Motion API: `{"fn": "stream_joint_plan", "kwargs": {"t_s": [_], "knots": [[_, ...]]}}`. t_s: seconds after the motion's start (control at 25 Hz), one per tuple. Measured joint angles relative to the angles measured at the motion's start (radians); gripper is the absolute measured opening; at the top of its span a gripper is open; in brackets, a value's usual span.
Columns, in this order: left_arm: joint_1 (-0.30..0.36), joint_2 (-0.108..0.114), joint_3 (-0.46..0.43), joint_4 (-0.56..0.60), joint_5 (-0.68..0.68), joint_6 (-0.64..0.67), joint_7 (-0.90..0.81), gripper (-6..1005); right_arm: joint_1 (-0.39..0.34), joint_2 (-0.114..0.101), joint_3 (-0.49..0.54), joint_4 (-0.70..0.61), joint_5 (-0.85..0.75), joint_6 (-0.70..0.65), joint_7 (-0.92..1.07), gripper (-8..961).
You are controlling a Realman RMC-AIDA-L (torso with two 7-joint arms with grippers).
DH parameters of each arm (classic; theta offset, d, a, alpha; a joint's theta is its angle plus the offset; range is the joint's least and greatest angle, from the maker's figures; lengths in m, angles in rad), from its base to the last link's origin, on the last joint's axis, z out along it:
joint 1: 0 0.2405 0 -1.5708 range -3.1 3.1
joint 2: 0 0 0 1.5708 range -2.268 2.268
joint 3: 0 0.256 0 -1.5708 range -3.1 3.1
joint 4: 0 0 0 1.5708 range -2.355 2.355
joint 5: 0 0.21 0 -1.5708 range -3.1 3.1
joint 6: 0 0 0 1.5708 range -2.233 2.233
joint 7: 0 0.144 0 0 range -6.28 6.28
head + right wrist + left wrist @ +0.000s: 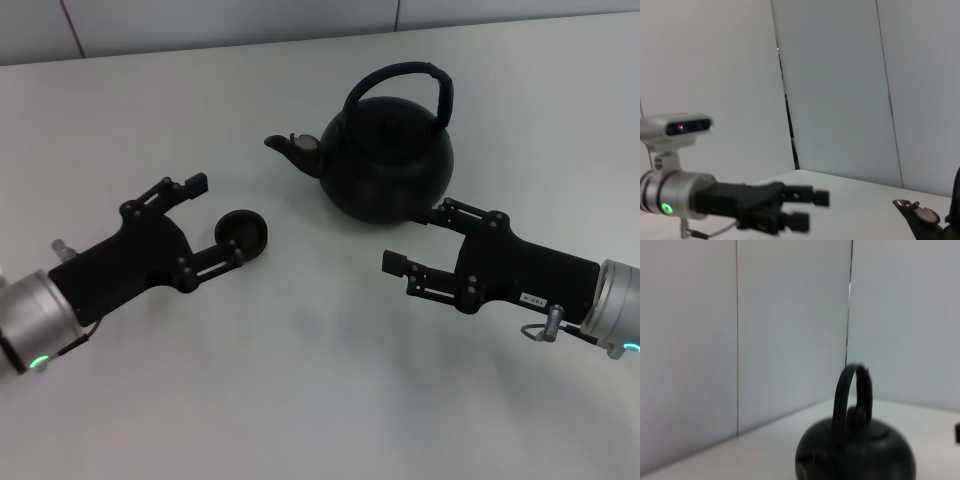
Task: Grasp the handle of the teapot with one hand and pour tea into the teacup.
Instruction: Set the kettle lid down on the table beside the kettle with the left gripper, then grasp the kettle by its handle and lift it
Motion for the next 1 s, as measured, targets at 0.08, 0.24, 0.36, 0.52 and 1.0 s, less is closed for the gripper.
{"fn": "stream_joint_plan", "kwargs": {"t_s": [0.08,0.24,0.36,0.52,1.0], "knots": [[0.02,0.001,0.003,0.026,0.0,0.039,-0.014,859,0.0,0.0,0.0,-0.005,0.0,0.007,0.0,708],[0.074,0.006,0.051,0.109,0.0,0.129,-0.063,859,0.0,0.0,0.016,-0.007,0.001,0.013,-0.002,702],[0.144,0.021,0.207,0.266,0.002,0.196,-0.138,859,-0.006,0.0,0.04,-0.008,0.001,0.013,-0.019,697],[0.181,0.055,0.279,0.37,0.002,0.256,-0.23,859,-0.013,0.0,0.058,-0.008,0.001,0.01,-0.025,690],[0.169,0.127,0.095,0.518,0.285,0.312,-0.476,859,-0.141,0.04,0.353,-0.066,0.001,0.01,-0.096,671]]}}
